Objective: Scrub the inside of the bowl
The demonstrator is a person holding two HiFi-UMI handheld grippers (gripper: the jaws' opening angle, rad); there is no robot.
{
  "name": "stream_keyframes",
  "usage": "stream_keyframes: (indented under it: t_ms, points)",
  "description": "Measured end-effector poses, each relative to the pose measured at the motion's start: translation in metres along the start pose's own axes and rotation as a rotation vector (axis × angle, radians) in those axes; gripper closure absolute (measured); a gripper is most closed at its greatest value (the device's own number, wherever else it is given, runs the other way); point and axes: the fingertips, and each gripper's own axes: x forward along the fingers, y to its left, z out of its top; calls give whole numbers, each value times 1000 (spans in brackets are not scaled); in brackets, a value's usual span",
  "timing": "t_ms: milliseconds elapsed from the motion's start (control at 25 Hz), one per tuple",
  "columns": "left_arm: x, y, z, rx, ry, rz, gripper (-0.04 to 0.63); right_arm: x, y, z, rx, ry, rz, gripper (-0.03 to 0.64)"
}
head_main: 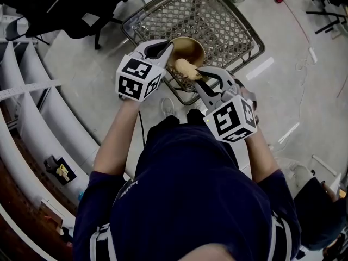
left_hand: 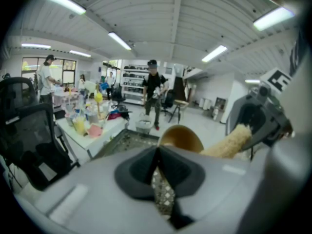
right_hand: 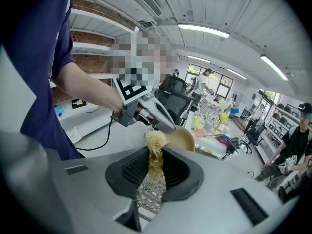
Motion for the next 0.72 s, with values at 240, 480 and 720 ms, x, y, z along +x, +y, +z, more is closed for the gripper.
stream_keyframes:
  t_ms: [240,480,720]
  points:
    - [-4,0,0,3,0,5,583,1,0,0,6,0,-6,555]
    - [-4,-3,0,5,1,1,583,-1,-3,-1,12,-2,-19,555]
    - [-4,-9,2,15,-1,-7,583,-4,-1,-4,15,1,-21,555]
